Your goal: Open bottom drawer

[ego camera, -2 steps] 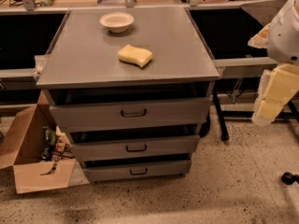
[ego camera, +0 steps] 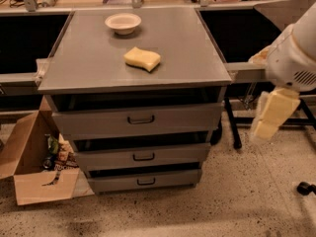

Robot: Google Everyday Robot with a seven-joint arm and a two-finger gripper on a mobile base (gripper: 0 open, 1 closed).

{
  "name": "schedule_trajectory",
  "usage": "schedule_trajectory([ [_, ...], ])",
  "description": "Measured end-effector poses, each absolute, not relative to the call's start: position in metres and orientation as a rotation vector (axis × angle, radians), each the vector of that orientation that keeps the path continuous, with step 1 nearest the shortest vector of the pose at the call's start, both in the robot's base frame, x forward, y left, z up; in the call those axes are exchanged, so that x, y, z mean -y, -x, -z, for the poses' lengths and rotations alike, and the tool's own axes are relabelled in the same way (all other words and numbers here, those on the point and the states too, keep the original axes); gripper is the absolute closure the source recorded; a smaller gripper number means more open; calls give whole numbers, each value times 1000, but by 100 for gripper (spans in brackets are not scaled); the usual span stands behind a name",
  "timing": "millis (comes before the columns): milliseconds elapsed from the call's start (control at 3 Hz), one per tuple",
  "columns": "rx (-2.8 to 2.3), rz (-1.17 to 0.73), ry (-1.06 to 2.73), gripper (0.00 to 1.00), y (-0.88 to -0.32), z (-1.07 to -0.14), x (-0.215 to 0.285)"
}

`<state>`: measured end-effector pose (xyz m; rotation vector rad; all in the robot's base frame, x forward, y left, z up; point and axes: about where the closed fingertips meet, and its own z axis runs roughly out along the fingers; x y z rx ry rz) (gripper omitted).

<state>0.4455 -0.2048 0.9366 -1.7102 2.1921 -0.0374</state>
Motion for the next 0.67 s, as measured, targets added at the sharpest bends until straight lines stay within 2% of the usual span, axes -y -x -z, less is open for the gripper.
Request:
schedule_trajectory([
  [333, -2134, -35, 1676, 0, -469, -889, 187],
  [667, -2134, -35, 1676, 0, -469, -889, 187],
])
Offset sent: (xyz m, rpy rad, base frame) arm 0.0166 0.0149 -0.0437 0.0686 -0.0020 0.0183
